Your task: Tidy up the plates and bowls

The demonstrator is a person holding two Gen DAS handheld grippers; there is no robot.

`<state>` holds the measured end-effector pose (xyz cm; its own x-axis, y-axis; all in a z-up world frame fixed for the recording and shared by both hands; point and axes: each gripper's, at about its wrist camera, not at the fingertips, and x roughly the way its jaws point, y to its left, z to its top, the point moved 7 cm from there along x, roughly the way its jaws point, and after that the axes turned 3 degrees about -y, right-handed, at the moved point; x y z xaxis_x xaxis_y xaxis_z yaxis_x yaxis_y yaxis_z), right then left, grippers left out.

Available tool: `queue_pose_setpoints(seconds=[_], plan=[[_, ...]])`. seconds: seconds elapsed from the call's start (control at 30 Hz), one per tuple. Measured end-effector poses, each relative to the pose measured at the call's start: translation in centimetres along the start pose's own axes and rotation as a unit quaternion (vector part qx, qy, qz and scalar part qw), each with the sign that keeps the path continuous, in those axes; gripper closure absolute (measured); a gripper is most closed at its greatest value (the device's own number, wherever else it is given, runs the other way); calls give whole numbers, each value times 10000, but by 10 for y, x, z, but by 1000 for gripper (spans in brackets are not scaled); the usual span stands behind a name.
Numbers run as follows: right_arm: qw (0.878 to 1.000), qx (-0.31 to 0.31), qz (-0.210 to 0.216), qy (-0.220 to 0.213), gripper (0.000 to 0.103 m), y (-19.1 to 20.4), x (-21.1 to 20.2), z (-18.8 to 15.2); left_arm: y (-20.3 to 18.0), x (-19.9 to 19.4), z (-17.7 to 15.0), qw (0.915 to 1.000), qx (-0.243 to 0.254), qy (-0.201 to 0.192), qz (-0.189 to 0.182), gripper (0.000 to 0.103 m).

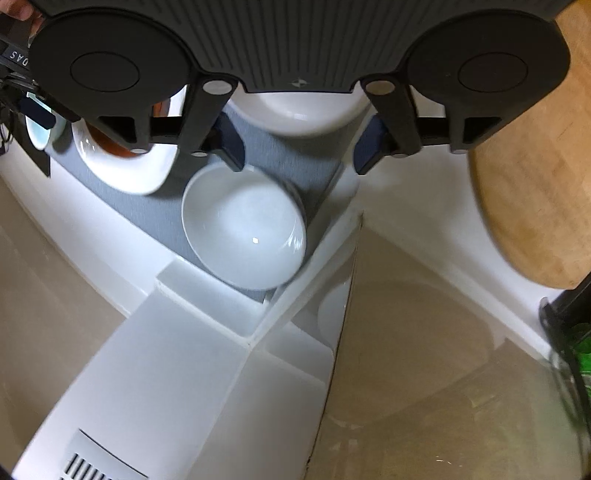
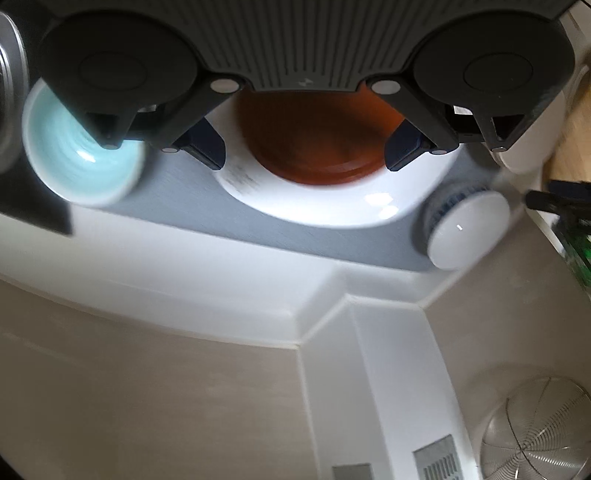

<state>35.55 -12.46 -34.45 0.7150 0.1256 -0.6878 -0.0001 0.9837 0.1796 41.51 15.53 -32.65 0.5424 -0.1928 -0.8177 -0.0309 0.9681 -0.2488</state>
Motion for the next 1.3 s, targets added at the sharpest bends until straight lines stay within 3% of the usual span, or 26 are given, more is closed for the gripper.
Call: queue_pose_setpoints(seconds=[0.07,0.27,0.33,0.43,0.47,0.53,0.77,0.87,0.97,1.03,1.3], plan=[[9999,-44,105,-66,7,14,6,11,1,8,4,10000,11,28,7,51],[9995,-12,284,-118,8,59,31,24,11,28,7,9997,-197,124,-68,51],[9992,212,345,-67,21,80,45,23,11,34,8,9994,-303,151,-119,51],[9989,-176,412,-107,27,124,65,21,11,38,9,9995,-269,154,-89,51],[9988,-243,401,-165,29,132,70,23,12,38,10,9995,-305,106,-70,59],[9985,-349,377,-201,34,142,78,22,16,38,12,9990,-391,86,-174,62],[9987,220,421,-201,41,130,92,17,13,37,14,9998,-31,16,-170,71],[9965,348,763,-52,54,127,99,16,7,38,14,9997,-13,-8,-260,83],[9958,295,869,20,66,129,104,19,3,44,11,9997,90,20,-232,87],[9954,372,876,114,81,129,107,18,2,46,10,9998,156,40,-147,87],[9927,466,1073,303,88,120,101,15,6,36,-5,9992,271,163,-234,87]])
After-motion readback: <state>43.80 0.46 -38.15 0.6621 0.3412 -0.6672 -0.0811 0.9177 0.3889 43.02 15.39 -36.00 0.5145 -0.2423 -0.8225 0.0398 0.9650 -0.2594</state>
